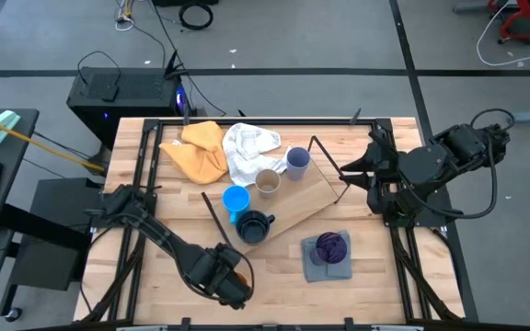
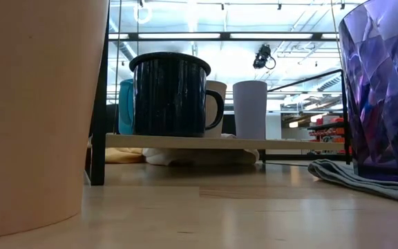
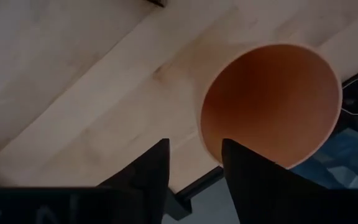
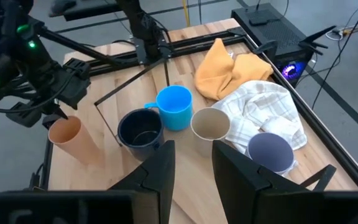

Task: Stack small to large cups/mugs on shelf
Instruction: Align the orange cup with the white cup on the shelf

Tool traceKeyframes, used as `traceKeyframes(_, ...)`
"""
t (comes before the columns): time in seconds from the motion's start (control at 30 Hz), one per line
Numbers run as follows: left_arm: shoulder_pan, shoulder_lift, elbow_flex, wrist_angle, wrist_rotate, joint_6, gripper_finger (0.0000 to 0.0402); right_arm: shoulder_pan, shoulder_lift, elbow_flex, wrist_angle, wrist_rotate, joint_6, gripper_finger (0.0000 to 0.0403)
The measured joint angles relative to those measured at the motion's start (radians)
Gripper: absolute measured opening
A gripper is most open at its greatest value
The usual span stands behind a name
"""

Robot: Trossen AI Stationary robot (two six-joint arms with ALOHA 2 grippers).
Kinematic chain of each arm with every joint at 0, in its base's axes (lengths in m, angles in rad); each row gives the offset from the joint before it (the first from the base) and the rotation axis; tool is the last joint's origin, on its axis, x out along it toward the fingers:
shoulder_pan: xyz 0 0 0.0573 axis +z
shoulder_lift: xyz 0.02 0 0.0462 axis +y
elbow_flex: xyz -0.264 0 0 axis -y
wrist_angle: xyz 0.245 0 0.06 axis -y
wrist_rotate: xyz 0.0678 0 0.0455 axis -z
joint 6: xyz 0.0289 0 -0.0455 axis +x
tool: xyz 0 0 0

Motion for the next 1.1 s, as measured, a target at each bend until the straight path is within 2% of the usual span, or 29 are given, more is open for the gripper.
traceKeyframes(0.77, 0.026, 0.000, 0.000, 0.030, -0.077, 0.037, 0.0156, 0.000, 0.000, 0.000, 0.011, 0.000, 0.002, 0.0113)
traceKeyframes(1.1, 0.026, 0.002, -0.066, 0.096, -0.041, 0.044, 0.0156, 0.000, 0.000, 0.000, 0.011, 0.000, 0.002, 0.0113)
